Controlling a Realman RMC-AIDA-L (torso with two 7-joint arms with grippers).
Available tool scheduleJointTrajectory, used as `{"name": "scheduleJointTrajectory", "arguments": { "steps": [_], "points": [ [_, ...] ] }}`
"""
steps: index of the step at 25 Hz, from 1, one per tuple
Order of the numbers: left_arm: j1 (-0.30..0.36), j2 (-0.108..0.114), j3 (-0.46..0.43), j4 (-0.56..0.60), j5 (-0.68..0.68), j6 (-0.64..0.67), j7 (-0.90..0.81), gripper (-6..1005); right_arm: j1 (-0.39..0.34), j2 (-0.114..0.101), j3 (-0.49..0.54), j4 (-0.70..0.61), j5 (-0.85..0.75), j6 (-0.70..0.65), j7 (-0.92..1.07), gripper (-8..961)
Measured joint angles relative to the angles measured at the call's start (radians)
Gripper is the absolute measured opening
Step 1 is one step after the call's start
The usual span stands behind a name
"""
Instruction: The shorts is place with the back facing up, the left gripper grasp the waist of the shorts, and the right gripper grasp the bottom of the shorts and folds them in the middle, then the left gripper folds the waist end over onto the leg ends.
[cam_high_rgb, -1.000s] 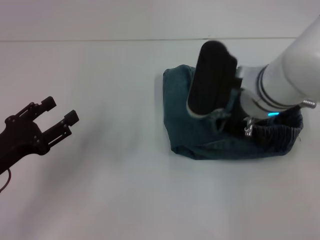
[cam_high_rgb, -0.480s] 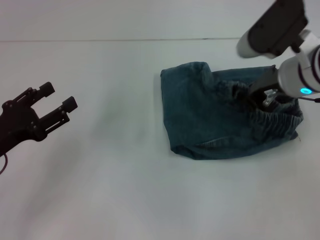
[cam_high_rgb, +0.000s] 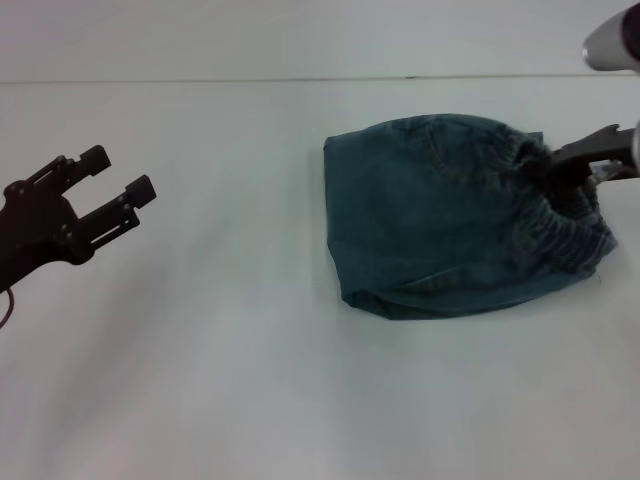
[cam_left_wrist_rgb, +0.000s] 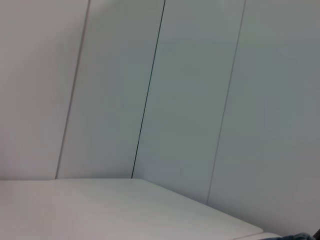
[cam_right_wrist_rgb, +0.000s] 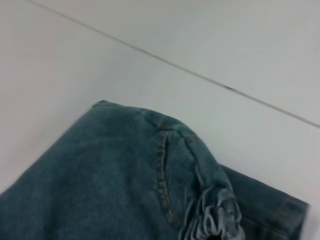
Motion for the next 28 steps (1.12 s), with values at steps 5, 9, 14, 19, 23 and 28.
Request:
{"name": "scheduleJointTrajectory", "arguments": {
  "steps": [5,9,14,19,23,28],
  "points": [
    [-0.007,0.001,0.001,0.0,0.006,-0.005,-0.001,763,-0.024,-0.002,0.107,0.002,0.093,-0.038,-0.062,109],
    [-0.009,0.003,0.001,-0.003,0.007,-0.006,-0.002,763,-0.035,-0.005,0.211,0.002,0.158,-0.075,-0.115,155],
    [-0.008,0.003,0.0,-0.004,0.011,-0.002,-0.002,767,-0.024,-0.007,0.4,-0.025,0.24,-0.21,-0.209,317],
    [-0.004,0.003,0.0,-0.003,0.015,0.004,-0.002,772,-0.044,-0.005,0.503,-0.082,0.331,-0.306,-0.315,553],
    [-0.003,0.005,0.0,-0.003,0.041,0.022,0.003,776,-0.114,0.005,0.503,-0.058,0.529,-0.359,-0.489,692],
    [-0.002,0.021,-0.01,-0.001,0.091,0.073,0.022,780,-0.228,0.006,0.429,0.108,0.816,-0.402,-0.833,838]
  ]
}}
